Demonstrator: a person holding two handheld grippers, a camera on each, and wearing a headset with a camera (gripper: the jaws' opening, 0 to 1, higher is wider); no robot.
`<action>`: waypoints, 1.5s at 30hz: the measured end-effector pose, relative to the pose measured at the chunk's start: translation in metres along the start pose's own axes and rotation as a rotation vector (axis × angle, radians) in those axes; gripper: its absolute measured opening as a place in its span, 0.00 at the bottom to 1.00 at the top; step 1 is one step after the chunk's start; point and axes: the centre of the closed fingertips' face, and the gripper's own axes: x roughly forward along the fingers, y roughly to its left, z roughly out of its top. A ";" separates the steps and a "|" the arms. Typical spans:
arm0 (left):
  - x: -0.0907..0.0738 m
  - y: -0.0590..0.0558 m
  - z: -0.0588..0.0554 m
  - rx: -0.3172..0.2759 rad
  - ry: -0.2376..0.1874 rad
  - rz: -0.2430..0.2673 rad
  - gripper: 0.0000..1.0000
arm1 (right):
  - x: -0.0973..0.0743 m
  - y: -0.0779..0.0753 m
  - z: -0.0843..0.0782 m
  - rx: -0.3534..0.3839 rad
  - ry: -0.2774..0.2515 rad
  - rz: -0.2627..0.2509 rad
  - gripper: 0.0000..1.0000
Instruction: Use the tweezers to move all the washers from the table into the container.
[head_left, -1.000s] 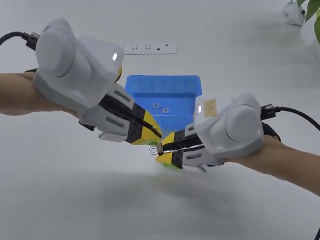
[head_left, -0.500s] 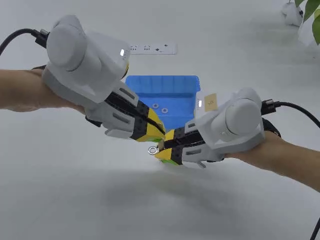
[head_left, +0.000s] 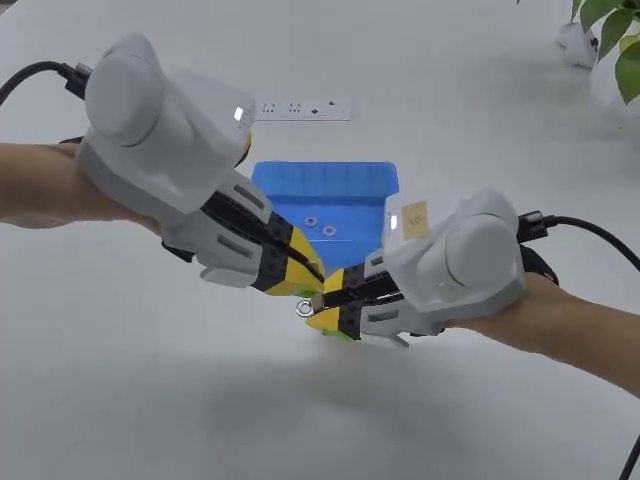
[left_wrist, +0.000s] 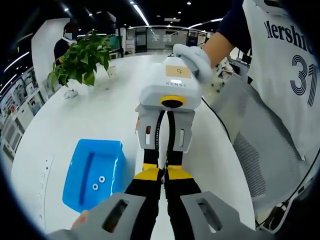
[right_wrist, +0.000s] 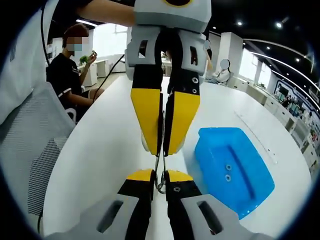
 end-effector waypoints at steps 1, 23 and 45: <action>-0.002 0.000 0.001 0.001 -0.002 0.003 0.06 | -0.001 0.000 0.002 0.000 -0.003 -0.001 0.10; -0.049 0.000 0.033 0.066 -0.003 0.038 0.06 | -0.021 -0.010 0.056 -0.078 -0.038 -0.050 0.10; -0.065 0.039 0.060 0.141 -0.024 0.096 0.06 | -0.039 -0.055 0.079 -0.122 -0.061 -0.132 0.10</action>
